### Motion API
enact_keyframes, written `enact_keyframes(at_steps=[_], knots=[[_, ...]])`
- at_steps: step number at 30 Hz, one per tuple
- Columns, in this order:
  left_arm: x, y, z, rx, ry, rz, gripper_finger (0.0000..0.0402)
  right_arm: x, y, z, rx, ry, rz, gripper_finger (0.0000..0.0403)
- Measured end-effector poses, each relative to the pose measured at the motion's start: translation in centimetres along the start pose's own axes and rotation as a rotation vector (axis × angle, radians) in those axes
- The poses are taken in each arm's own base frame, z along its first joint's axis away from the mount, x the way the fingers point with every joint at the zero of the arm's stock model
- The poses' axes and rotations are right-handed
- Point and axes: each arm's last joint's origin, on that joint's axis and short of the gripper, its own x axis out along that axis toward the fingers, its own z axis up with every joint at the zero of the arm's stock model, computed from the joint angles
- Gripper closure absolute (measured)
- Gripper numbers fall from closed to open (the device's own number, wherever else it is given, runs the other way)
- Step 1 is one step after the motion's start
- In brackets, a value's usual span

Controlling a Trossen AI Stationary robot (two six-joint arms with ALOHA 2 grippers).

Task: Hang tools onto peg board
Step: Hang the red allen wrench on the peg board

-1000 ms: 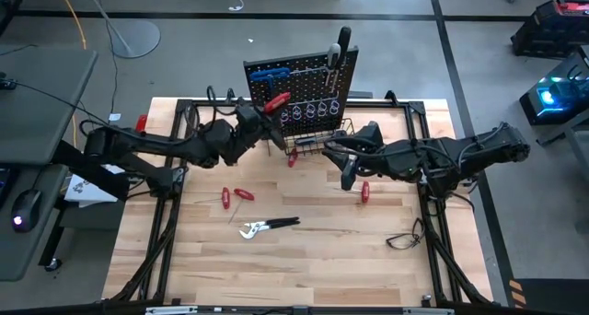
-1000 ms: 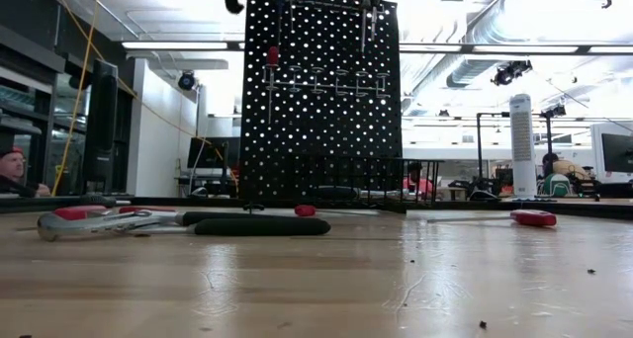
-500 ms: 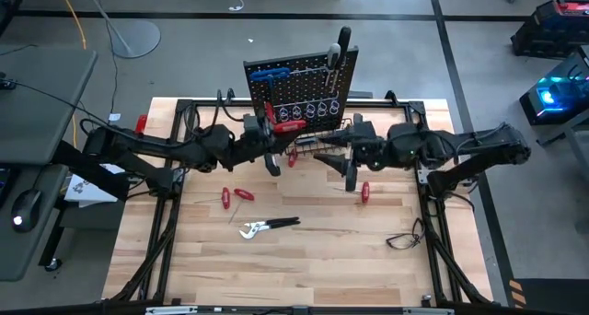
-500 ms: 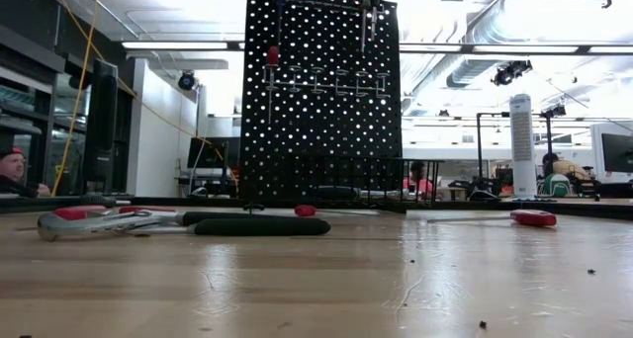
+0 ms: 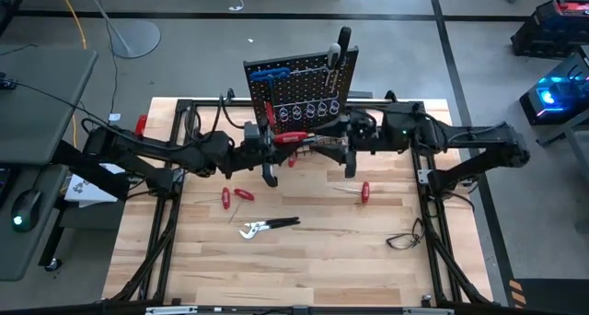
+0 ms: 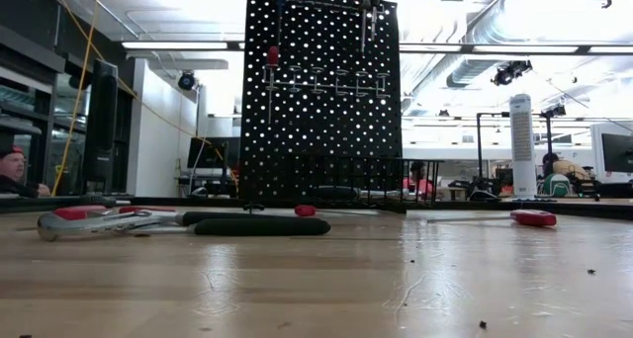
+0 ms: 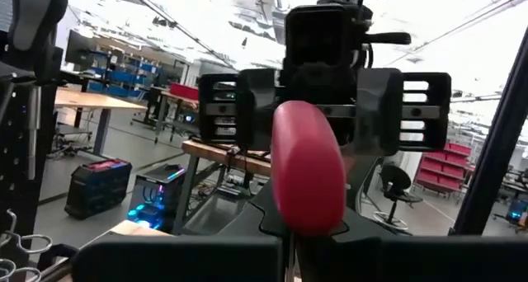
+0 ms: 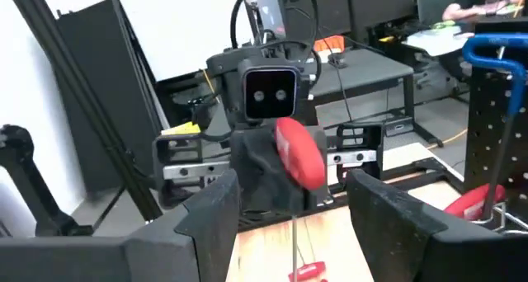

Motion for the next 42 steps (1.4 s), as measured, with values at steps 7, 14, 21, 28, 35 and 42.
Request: enact_keyframes(at_steps=[7,14,21,28,35,42], knots=[[0.0,-0.1,-0.1,0.016,0.012,-0.031,0.0401,1.5,-0.8,-0.3,0.049,-0.005,0.067,0.0192],[0.0,-0.1,-0.3,0.022,0.035,-0.048,0.0401,2.8,-0.9,-1.0,0.061,-0.004,0.085,0.0192],[0.1,0.2,-0.3,0.026,0.039,-0.038,0.0402,4.1,-1.0,-1.4,0.060,-0.028,0.102,0.0192],[0.1,0.3,-0.5,0.031,0.057,-0.034,0.0401,4.1,-1.0,-1.4,0.060,-0.044,0.077,0.0207],[0.1,0.3,-0.5,0.031,0.057,-0.033,0.0402,4.4,-1.2,-1.7,0.061,-0.033,0.049,0.0293],[0.1,0.3,-0.5,0.032,0.060,-0.032,0.0402,4.9,-1.3,-2.1,0.103,-0.019,0.045,0.0313]])
